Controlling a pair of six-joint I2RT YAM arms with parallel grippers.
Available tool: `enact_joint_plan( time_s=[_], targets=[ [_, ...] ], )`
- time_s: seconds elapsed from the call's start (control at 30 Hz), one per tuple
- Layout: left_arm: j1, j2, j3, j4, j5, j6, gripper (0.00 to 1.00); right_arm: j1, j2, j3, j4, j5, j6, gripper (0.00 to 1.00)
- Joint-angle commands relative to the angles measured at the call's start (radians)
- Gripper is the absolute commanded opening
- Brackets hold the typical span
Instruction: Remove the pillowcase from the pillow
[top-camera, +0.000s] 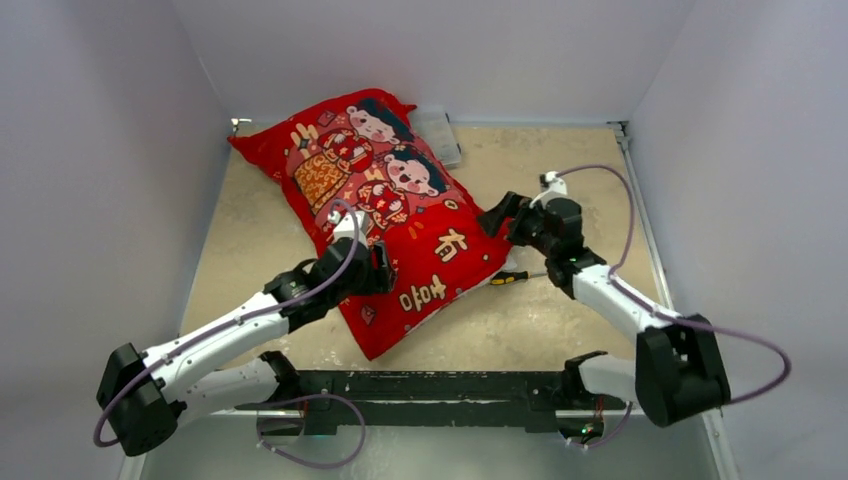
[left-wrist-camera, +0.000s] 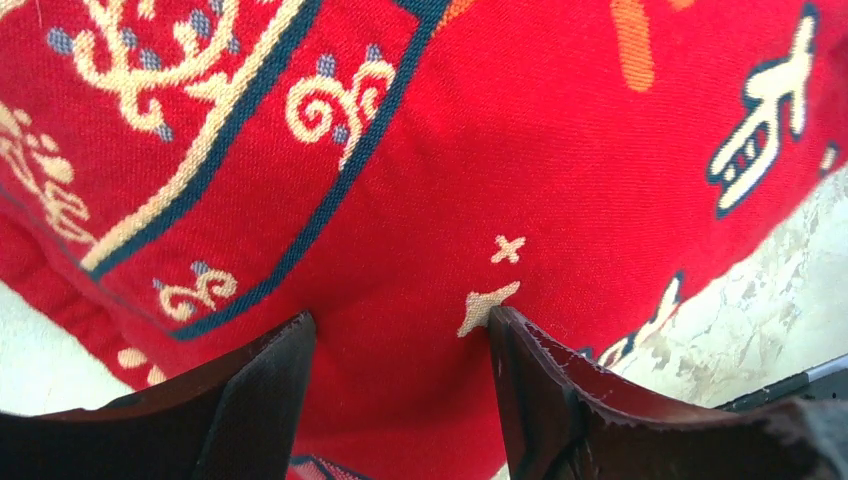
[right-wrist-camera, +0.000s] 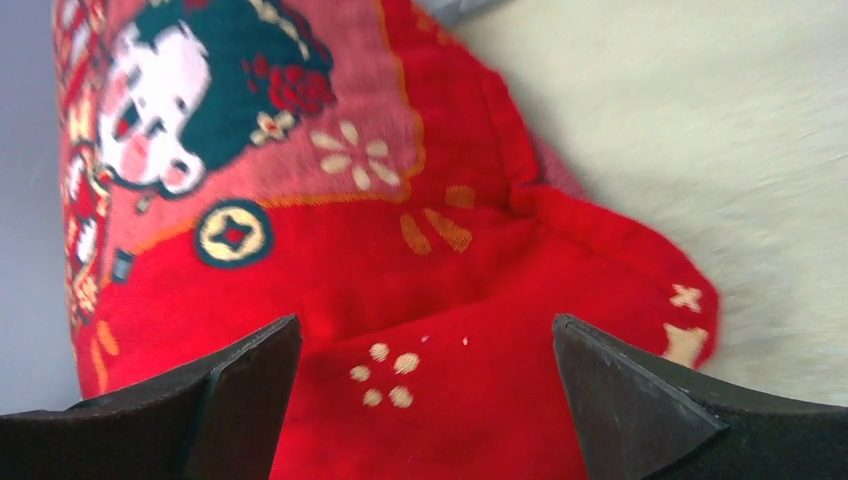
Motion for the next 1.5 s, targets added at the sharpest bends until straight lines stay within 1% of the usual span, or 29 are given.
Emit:
enact_joint_plan(
  time_s=[0.0,0.03,0.07,0.1,0.13,0.17,0.2,0.23,0.3,0.37,0.47,0.63,0.67,0.7,0.77,0.8,0.87,0.9,0.93,0.97,1.03,1.13,1.23,1.33,1.47],
  targets=[
    [0.002,-0.091,-0.069,-0.022,0.012,-0.032,0.64,0.105,0.126,0.019,0.141,-0.045,0.024,0.99],
    [0.003,-0.092,-0.076,-0.012,0.021,-0.029,0.64,0.131,0.17,0.037,0.161,-0.054,0.026,0.98],
    [0.002,-0.087,-0.079,0.002,0.033,-0.024,0.64,0.149,0.223,0.062,0.186,-0.072,0.028,0.94],
    [0.002,-0.079,-0.086,0.018,0.045,-0.019,0.64,0.161,0.277,0.08,0.212,-0.094,0.029,0.89],
    [0.002,-0.066,-0.09,0.038,0.061,-0.017,0.64,0.174,0.327,0.102,0.239,-0.113,0.031,0.8],
    [0.001,-0.054,-0.095,0.057,0.08,-0.015,0.64,0.181,0.394,0.127,0.255,-0.117,0.033,0.68],
    [0.002,-0.038,-0.095,0.077,0.09,-0.014,0.64,0.187,0.444,0.159,0.265,-0.114,0.032,0.49],
    [0.002,-0.02,-0.095,0.081,0.095,-0.015,0.64,0.189,0.485,0.196,0.264,-0.11,0.026,0.36],
    [0.002,-0.002,-0.077,0.06,0.081,-0.009,0.63,0.192,0.561,0.279,0.252,-0.096,0.008,0.14],
    [0.0,-0.006,-0.049,0.028,0.05,0.013,0.63,0.192,0.618,0.372,0.234,-0.072,-0.013,0.0],
    [0.001,-0.03,-0.031,-0.006,0.017,0.052,0.63,0.193,0.694,0.523,0.18,-0.012,-0.045,0.0],
    [-0.007,0.011,0.003,-0.055,0.052,0.096,0.65,0.191,0.794,0.746,0.105,0.051,-0.045,0.0],
    [-0.014,0.023,0.006,-0.06,0.057,0.098,0.65,0.192,0.806,0.781,0.083,0.067,-0.041,0.03],
    [-0.022,0.036,0.008,-0.061,0.06,0.102,0.65,0.192,0.813,0.814,0.065,0.074,-0.04,0.09],
    [-0.043,0.053,0.02,-0.063,0.058,0.106,0.65,0.192,0.799,0.838,0.047,0.079,-0.038,0.24],
    [-0.057,0.056,0.03,-0.066,0.053,0.109,0.65,0.192,0.776,0.826,0.051,0.085,-0.038,0.34],
    [-0.079,0.057,0.051,-0.076,0.035,0.115,0.65,0.191,0.712,0.777,0.061,0.116,-0.037,0.68],
    [-0.087,0.057,0.062,-0.08,0.026,0.117,0.65,0.192,0.678,0.747,0.059,0.14,-0.036,0.82],
    [-0.093,0.058,0.071,-0.085,0.019,0.121,0.65,0.191,0.639,0.718,0.054,0.161,-0.034,0.9],
    [-0.098,0.06,0.078,-0.09,0.013,0.123,0.65,0.191,0.596,0.68,0.05,0.175,-0.031,0.96],
    [-0.106,0.067,0.089,-0.094,0.007,0.124,0.65,0.192,0.51,0.59,0.057,0.179,-0.021,0.99],
    [-0.129,0.084,0.096,-0.091,0.002,0.125,0.65,0.194,0.376,0.45,0.068,0.221,-0.005,0.99],
    [-0.163,0.111,0.105,-0.099,-0.04,0.127,0.66,0.193,0.241,0.327,0.06,0.227,0.004,0.99],
    [-0.214,0.168,0.138,-0.148,-0.131,0.127,0.67,0.192,0.125,0.222,0.047,0.205,0.01,0.99],
    [-0.334,0.288,0.221,-0.259,-0.342,0.077,0.67,0.193,0.015,0.101,0.057,0.184,0.016,0.99]
  ],
)
